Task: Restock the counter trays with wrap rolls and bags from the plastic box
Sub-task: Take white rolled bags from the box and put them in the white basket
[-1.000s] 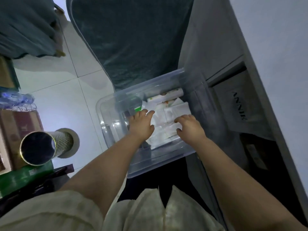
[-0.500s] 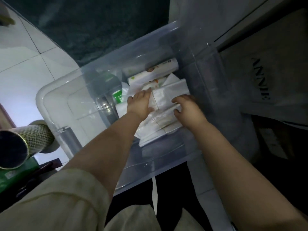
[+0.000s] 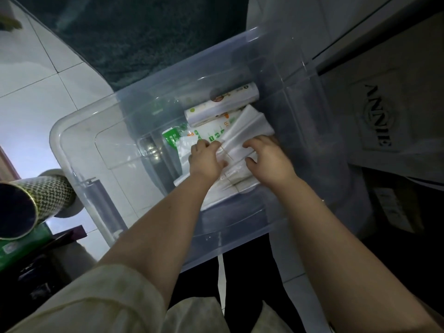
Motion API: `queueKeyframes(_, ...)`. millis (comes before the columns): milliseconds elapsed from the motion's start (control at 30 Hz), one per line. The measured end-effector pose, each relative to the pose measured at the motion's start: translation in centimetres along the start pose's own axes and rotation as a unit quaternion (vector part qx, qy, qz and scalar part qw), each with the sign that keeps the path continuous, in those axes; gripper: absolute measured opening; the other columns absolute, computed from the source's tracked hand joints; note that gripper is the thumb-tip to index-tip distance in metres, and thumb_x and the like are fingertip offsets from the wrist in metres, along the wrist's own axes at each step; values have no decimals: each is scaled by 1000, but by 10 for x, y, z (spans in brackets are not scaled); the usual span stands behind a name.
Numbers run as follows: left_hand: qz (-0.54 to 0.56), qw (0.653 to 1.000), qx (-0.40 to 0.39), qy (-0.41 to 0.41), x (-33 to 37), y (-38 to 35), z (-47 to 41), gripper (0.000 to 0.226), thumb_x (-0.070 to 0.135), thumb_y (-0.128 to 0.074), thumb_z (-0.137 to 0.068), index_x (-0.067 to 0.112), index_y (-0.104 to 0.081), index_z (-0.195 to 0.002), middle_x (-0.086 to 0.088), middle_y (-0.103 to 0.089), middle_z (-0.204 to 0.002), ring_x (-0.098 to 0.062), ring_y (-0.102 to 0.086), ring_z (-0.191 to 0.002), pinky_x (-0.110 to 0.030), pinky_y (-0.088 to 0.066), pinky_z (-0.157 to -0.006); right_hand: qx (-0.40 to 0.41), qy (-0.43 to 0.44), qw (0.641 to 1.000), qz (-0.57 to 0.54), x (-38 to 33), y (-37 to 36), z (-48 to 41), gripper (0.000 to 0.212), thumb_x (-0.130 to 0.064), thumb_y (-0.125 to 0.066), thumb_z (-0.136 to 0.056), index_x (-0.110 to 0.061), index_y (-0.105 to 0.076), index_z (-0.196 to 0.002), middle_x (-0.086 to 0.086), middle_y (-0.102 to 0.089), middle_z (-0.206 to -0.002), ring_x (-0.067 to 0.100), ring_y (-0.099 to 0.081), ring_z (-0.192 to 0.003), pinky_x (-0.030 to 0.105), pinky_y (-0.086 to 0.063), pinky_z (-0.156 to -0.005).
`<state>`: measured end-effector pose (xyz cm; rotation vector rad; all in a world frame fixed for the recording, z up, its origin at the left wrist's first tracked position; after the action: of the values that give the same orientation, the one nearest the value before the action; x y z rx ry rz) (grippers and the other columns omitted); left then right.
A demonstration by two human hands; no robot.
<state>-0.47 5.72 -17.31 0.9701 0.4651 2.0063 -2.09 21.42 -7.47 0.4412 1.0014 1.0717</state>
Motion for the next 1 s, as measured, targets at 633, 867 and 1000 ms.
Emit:
queueKeyframes(633, -73, 993, 78, -52, 21, -13, 15, 64, 27, -72, -72, 29, -46, -131, -11, -50, -111, -32, -46, -101, -40, -34, -85, -66, -20, 994, 80, 21, -10, -10, 39, -11, -60, -80, -20, -58, -118, 6, -55, -123, 28, -42, -118, 41, -42, -99)
queueKeyframes(867, -13, 999, 1, -43, 33, -19, 12, 62, 18, -65, -77, 21, -39, -134, -16, -56, -118, -33, -50, -109, -37, -42, -80, -74, -13, 991, 115, 26, -8, -5, 38, -12, -59, -82, -24, -57, -118, 5, -54, -125, 27, -46, -117, 38, -45, -97)
queueKeyframes(1000, -46, 997, 30, -50, 38, 3, 24, 62, 16, -62, -81, 24, -40, -138, -15, -60, -114, -35, -51, -106, -37, -43, -80, -74, 42, 988, 125, 6, 6, 4, 39, -2, -53, -83, -15, -58, -120, 9, -54, -124, 32, -45, -115, 40, -44, -95)
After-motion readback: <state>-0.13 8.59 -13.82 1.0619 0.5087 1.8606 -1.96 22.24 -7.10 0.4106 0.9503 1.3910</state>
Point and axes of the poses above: each hand's wrist, its own z-axis away from the middle knuckle, its own y-axis out of the back of the hand, x = y × z, the point moved 5 cm from there along -z, towards the middle knuckle
